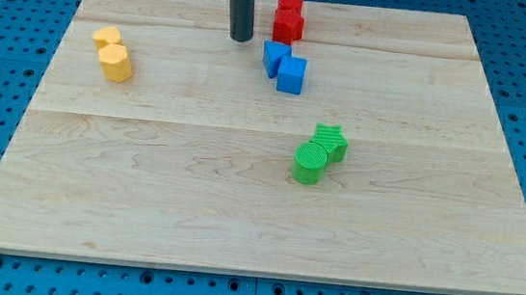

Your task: Push red circle diagonally above red star

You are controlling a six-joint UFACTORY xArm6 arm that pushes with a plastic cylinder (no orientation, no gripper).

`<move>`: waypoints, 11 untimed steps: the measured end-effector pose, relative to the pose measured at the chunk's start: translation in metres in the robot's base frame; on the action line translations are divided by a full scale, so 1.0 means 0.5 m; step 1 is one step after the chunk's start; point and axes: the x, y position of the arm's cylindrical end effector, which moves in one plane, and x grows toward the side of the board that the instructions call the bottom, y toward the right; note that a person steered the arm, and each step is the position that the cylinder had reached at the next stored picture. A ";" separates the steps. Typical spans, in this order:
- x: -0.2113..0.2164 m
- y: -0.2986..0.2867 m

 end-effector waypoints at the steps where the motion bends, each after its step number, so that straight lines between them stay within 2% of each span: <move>1: -0.057 -0.073; 2: -0.128 -0.054; 3: -0.136 -0.045; 5: -0.134 0.060; 6: -0.123 0.118; 7: -0.036 0.182; 9: -0.132 0.135; 11: -0.135 0.327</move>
